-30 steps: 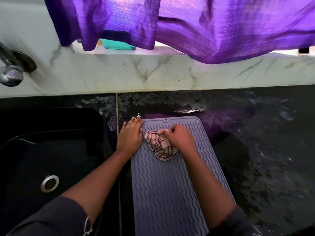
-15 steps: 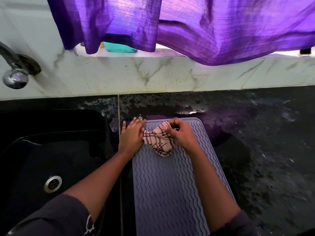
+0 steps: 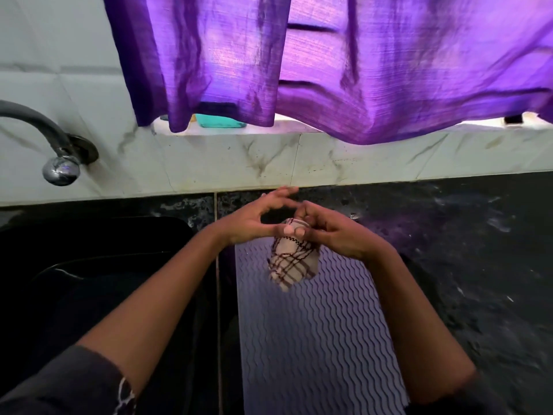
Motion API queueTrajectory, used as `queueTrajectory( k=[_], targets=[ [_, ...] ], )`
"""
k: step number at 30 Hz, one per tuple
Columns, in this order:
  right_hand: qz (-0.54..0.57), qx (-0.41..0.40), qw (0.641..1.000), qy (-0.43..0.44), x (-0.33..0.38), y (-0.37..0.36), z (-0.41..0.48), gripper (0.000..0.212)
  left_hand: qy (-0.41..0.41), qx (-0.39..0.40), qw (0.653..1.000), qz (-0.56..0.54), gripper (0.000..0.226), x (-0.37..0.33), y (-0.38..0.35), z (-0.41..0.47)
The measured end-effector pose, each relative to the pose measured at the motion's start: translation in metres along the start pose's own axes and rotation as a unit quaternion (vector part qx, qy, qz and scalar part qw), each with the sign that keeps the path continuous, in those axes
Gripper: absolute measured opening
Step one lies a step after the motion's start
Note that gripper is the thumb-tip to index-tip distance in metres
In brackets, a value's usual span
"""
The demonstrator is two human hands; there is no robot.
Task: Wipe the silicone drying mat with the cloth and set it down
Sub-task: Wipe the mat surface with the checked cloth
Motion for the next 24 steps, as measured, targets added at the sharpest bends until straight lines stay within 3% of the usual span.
queueTrajectory(
  k=[2, 5, 9, 12, 14, 17, 19, 20, 22, 24],
  targets=[
    [-0.038, 0.031, 0.999, 0.007, 0.015, 0.008, -0.003, 0.022, 0.015, 0.102, 0.994, -0.021, 0.059, -0.014, 0.008, 0.008],
    [-0.093, 0.035, 0.995, 0.027, 0.033, 0.021, -0.010, 0.015, 0.021, 0.154, 0.981, -0.116, 0.049, -0.031, 0.009, 0.012],
    [-0.097, -0.016, 0.995, 0.022, 0.036, 0.049, -0.015, 0.016, 0.056, 0.074, 0.986, -0.136, 0.048, -0.032, 0.022, 0.004],
    [-0.253, 0.023, 0.965, -0.065, 0.016, 0.053, -0.001, 0.024, 0.068, 0.016, 0.997, -0.042, 0.022, -0.038, 0.036, 0.004],
    [-0.309, 0.032, 0.945, -0.100, -0.003, 0.050, 0.008, 0.026, 0.076, -0.042, 0.996, 0.020, 0.022, -0.043, 0.041, 0.004],
    [-0.206, -0.079, 0.972, -0.076, -0.024, 0.057, 0.012, 0.022, 0.090, -0.102, 0.990, 0.033, 0.037, -0.042, 0.047, -0.002],
    [-0.018, -0.144, 0.988, -0.056, -0.031, 0.058, 0.008, 0.020, 0.097, -0.117, 0.988, -0.034, 0.047, -0.037, 0.048, -0.012],
    [0.108, -0.162, 0.980, -0.042, -0.033, 0.056, 0.007, 0.019, 0.095, -0.129, 0.983, -0.090, 0.051, -0.033, 0.048, -0.016],
    [0.326, -0.186, 0.926, -0.019, -0.032, 0.048, 0.009, 0.024, 0.096, -0.154, 0.960, -0.213, 0.067, -0.026, 0.047, -0.025],
    [0.429, -0.249, 0.868, -0.011, -0.028, 0.038, 0.017, 0.028, 0.096, -0.184, 0.932, -0.296, 0.077, -0.021, 0.042, -0.032]
  ],
)
Point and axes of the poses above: each hand's wrist, its own z-axis towards the middle knuckle, its own y-axis out of the back of the hand, x = y × z, the point moved 2 cm from there along z, towards the middle knuckle, and after that the axes turned 11 degrees about -y, right-handed, at the moved point
